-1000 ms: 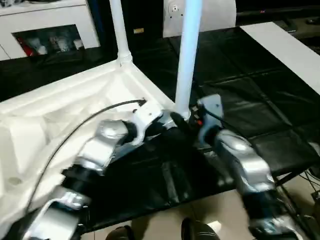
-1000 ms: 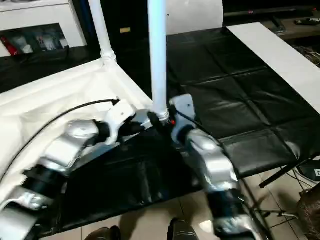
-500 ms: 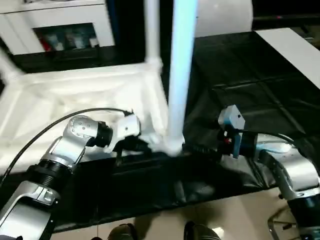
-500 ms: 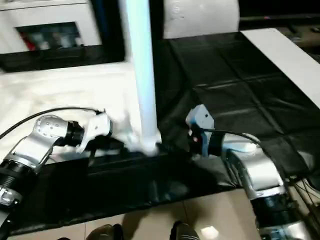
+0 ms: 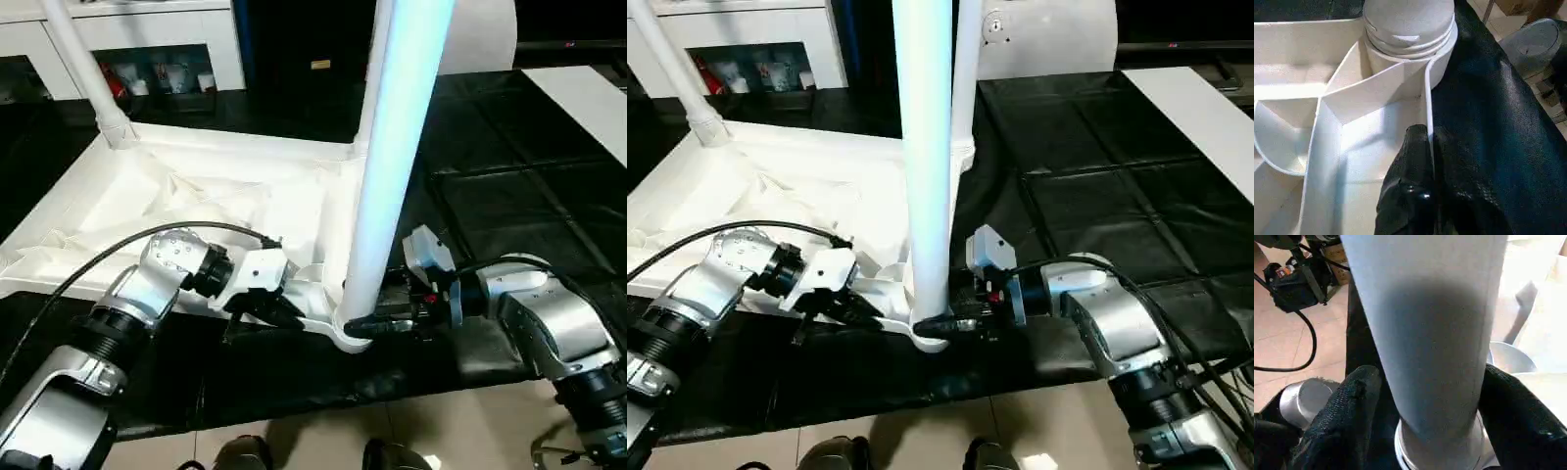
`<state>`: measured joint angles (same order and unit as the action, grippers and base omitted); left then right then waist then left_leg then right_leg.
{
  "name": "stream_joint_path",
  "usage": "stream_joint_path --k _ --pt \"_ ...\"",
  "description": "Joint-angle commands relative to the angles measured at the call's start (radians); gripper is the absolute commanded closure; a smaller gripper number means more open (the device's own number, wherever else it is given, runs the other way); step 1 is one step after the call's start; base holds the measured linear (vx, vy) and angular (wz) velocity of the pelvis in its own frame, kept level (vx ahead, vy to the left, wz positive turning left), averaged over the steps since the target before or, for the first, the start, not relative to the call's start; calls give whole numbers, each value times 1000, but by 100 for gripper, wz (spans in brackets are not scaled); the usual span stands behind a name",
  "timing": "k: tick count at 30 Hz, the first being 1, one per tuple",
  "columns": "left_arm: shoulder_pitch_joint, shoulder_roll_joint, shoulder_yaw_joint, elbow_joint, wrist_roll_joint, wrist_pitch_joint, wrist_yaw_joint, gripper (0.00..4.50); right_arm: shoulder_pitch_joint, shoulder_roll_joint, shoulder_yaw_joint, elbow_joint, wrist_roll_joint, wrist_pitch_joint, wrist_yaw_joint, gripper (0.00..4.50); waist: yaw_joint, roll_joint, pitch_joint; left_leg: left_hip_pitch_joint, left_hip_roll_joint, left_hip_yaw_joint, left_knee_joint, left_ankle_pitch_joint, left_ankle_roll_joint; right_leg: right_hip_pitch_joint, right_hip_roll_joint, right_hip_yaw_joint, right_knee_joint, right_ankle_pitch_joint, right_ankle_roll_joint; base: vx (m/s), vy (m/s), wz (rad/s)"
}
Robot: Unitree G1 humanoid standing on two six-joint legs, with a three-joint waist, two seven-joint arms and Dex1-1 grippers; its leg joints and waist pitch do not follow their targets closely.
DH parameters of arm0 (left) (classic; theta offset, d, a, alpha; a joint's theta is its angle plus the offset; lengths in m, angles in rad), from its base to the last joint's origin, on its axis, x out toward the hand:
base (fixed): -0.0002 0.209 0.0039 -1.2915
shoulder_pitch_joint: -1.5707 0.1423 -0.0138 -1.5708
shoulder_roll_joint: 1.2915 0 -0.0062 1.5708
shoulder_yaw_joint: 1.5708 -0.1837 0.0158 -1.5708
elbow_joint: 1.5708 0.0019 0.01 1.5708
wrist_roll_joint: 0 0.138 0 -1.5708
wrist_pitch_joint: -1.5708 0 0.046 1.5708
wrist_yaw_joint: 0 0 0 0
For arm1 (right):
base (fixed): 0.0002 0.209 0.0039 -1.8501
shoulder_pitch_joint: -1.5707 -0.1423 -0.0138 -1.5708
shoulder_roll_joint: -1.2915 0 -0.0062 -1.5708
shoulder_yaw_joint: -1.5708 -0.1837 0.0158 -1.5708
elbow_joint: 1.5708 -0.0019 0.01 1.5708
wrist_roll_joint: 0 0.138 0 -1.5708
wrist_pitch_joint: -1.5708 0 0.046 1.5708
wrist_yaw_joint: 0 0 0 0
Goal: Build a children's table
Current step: Rotate leg to tighten
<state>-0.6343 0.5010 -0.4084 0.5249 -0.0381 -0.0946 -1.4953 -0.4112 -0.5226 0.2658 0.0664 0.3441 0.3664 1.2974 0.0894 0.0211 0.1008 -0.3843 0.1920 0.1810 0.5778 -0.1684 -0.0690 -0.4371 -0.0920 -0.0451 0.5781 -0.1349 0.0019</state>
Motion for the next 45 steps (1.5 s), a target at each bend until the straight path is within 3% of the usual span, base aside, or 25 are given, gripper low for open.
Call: stream_joint_path --k 1,7,12,15,18,19,21,22,25,26,32,33,35,36,38,39,40,42,43,45 --pt "-18 -9 -29 -5 8 -25 -49 450 -17 -1 13 11 7 9 24 168 -9 -13 -76 17 30 2 -65 -213 58 60 -38 32 -53 -295 -228 0 0 0" --pt "-18 -6 -25 9 10 -20 -51 450 -19 -4 20 12 14 24 41 225 -7 -13 -79 17 30 3 -62 -185 71 61 -37 31 -47 -247 -244 0 0 0" --pt "-10 -12 -3 8 0 23 -19 450 -9 13 9 0 25 55 6 245 -8 -12 -76 17 29 3 -64 -211 60 61 -37 31 -51 -280 -241 0 0 0" --pt "-3 -24 26 -7 2 81 63 450 11 60 -11 -20 -2 71 -118 247 -10 -13 -74 17 28 2 -66 -226 50 60 -38 31 -55 -318 -227 0 0 0" --pt "2 -65 80 -35 -3 205 213 450 37 157 -29 -26 -74 106 -346 250 -19 -13 -66 14 24 -4 -73 -265 10 55 -37 29 -64 -431 -183 0 0 0" --pt "4 -89 105 -52 -12 263 275 450 43 204 -41 -25 -90 134 -433 252 -24 -7 -64 21 22 -5 -74 -285 -4 49 -37 30 -69 -470 -166 0 0 0" --pt "4 -113 124 -64 -10 302 340 450 44 249 -50 -27 -99 163 -504 253 -34 -10 -62 19 20 -8 -77 -308 -11 49 -36 27 -75 -499 -155 0 0 0" --pt "6 -133 139 -76 -7 338 389 450 44 287 -57 -29 -108 184 -564 255 -49 -12 -63 10 19 -13 -80 -309 -18 56 -35 25 -73 -503 -137 0 0 0" --pt "1 -263 209 -99 14 466 665 450 -7 504 -104 51 -148 242 -862 255 -72 -7 -60 11 13 -12 -78 -332 -19 44 -33 24 -80 -533 -135 0 0 0" --pt "1 -263 209 -99 14 466 665 450 -7 504 -104 51 -148 242 -862 255 -76 -9 -61 13 12 -13 -75 -341 -21 43 -34 22 -85 -550 -128 0 0 0" --pt "-36 -401 281 -64 45 496 945 450 -97 640 -144 191 -223 175 -1094 255 -88 -10 -62 14 8 -9 -73 -323 12 42 -27 25 -91 -499 -119 0 0 0" --pt "-39 -409 284 -64 52 495 968 450 -103 645 -142 199 -231 159 -1101 199 -85 -10 -64 15 9 -9 -73 -315 16 43 -26 26 -89 -480 -115 0 0 0" --pt "-41 -413 278 -67 63 502 975 450 -107 656 -149 201 -240 154 -1113 185 -83 -13 -65 10 8 -7 -74 -292 29 47 -24 27 -84 -427 -121 0 0 0" --pt "-42 -409 264 -74 78 510 973 450 -109 672 -167 199 -245 146 -1129 179 -84 -7 -65 6 8 -7 -75 -285 33 48 -24 28 -80 -403 -124 0 0 0" --pt "-38 -402 253 -83 89 517 968 450 -109 679 -177 196 -248 136 -1137 148 -92 -9 -72 -7 7 -12 -75 -245 33 63 -26 24 -71 -347 -129 0 0 0" --pt "-34 -397 252 -86 92 518 963 450 -107 675 -177 188 -250 127 -1135 148 -93 -8 -75 -5 7 -12 -72 -231 35 61 -26 25 -68 -315 -137 0 0 0" --pt "-32 -392 251 -86 94 518 959 450 -103 668 -176 175 -252 126 -1130 132 -97 -7 -83 -3 7 -8 -62 -168 60 63 -26 27 -57 -178 -187 54 -15 4" --pt "-25 -358 239 -84 94 497 908 450 -71 615 -176 74 -229 151 -1076 120 -89 -9 -84 0 7 -4 -58 -86 100 65 -19 26 -45 -44 -229 52 -12 4" --pt "-25 -358 239 -84 94 497 908 450 -71 615 -176 74 -229 151 -1076 120 -85 -8 -83 1 9 -3 -57 -72 114 66 -19 26 -42 -19 -237 0 0 0" --pt "-16 -319 224 -83 85 473 835 450 -30 527 -170 -12 -210 147 -998 104 -75 -8 -79 1 10 -1 -55 -66 139 69 -23 26 -40 0 -250 0 0 0"
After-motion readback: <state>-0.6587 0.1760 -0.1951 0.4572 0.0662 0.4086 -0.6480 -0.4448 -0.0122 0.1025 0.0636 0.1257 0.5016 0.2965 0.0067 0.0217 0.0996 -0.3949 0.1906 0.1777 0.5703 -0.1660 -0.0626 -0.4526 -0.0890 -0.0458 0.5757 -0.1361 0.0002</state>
